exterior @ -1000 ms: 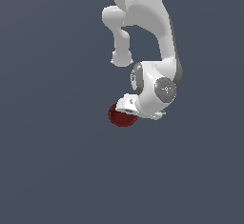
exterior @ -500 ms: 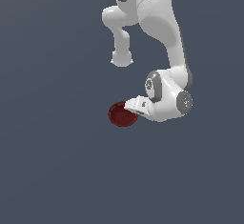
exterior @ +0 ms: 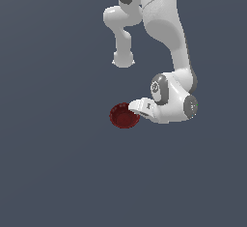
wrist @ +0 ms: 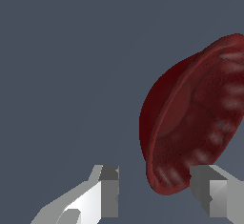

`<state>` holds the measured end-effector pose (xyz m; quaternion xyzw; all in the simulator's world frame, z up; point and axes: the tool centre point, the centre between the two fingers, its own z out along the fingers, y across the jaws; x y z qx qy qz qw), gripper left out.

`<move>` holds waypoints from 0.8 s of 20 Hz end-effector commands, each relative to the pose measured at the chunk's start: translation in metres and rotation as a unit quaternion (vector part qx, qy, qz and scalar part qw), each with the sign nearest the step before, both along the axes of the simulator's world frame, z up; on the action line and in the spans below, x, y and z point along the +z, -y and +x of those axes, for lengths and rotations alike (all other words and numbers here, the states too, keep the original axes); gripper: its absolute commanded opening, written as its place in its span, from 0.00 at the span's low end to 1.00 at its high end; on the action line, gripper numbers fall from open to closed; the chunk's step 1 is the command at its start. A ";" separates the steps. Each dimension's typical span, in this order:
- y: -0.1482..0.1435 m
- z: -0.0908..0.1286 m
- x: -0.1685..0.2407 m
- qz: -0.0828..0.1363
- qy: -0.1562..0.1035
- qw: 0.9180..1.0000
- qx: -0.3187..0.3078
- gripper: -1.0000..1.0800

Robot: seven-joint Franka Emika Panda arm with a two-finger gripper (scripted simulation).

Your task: Pick up the object and move it to a goal position.

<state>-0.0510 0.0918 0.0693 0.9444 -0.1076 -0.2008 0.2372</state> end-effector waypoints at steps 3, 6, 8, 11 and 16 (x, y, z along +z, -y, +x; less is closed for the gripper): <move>0.004 -0.004 -0.007 -0.001 0.000 1.000 -0.001 0.62; 0.009 -0.009 -0.016 -0.002 0.000 1.000 -0.001 0.62; 0.011 -0.012 -0.021 -0.002 0.000 1.000 -0.001 0.62; 0.012 -0.014 -0.023 -0.002 -0.001 1.000 -0.001 0.62; 0.012 -0.014 -0.023 -0.002 -0.001 1.000 -0.001 0.00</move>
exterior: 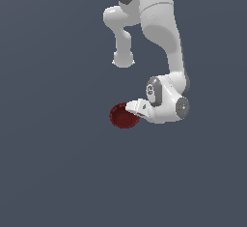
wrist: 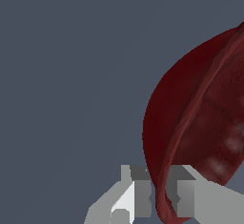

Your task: Pick up the object and move it to a goal position.

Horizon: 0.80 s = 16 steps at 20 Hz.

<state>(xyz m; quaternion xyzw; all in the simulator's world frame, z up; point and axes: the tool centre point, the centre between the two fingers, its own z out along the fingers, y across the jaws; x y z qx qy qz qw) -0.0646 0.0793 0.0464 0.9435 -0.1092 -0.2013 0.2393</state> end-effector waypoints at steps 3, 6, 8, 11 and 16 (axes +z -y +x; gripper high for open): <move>0.000 0.000 0.000 0.000 0.000 1.000 0.000 0.00; 0.000 0.000 0.000 0.000 0.000 1.000 0.000 0.00; 0.002 0.000 0.001 0.000 0.000 1.000 0.000 0.00; 0.012 0.002 0.008 0.000 0.000 1.000 0.000 0.00; 0.045 0.010 0.033 0.000 0.000 1.000 0.000 0.00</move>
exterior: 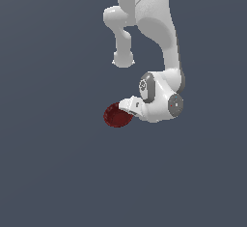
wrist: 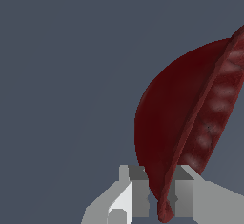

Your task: Pick up the object and move it to a goal position.

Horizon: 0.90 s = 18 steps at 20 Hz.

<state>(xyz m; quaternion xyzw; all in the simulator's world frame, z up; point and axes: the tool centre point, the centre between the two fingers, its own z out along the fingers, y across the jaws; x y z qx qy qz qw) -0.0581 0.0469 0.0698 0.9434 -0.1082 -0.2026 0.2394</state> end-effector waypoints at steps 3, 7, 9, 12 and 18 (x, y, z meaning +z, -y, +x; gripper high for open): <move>0.042 0.010 0.031 0.000 0.001 1.000 -0.001 0.00; 0.082 0.020 0.060 -0.001 0.001 1.000 -0.002 0.00; 0.099 0.025 0.073 -0.001 0.001 1.000 -0.002 0.00; 0.118 0.031 0.087 -0.001 0.001 1.000 -0.002 0.00; 0.134 0.038 0.100 -0.001 0.001 1.000 -0.001 0.00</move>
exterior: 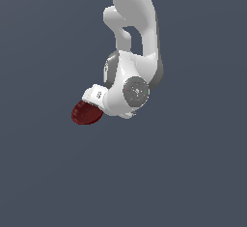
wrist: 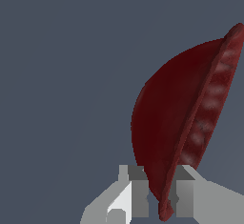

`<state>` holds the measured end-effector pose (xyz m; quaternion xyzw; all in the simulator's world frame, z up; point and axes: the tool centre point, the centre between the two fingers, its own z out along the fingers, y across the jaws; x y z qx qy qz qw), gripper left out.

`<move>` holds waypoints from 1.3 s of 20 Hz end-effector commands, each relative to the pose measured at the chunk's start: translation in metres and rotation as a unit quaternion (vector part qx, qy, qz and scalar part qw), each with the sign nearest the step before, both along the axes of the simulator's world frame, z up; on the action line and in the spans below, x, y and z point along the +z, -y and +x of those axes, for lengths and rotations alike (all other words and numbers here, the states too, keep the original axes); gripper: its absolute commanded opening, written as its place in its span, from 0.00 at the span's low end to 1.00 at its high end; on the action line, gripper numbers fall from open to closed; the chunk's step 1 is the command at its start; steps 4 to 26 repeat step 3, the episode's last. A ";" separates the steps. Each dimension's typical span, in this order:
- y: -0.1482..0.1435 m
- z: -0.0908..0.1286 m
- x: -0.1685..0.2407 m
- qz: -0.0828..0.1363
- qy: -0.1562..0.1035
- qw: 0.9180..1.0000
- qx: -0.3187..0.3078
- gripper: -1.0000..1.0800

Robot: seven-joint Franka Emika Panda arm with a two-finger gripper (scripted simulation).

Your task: Pick up the object and move it to a goal position.

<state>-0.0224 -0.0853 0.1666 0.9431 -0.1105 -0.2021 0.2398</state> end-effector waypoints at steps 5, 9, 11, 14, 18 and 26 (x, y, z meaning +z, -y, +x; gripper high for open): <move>0.001 0.003 0.002 0.000 0.001 1.000 0.001 0.00; 0.001 0.003 0.002 0.000 0.001 1.000 0.001 0.00; 0.001 0.003 0.002 0.000 0.001 1.000 0.001 0.00; 0.001 0.003 0.002 0.000 0.001 1.000 0.001 0.00; 0.001 0.003 0.002 0.000 0.001 1.000 0.001 0.00; 0.001 0.003 0.002 0.000 0.001 1.000 0.001 0.00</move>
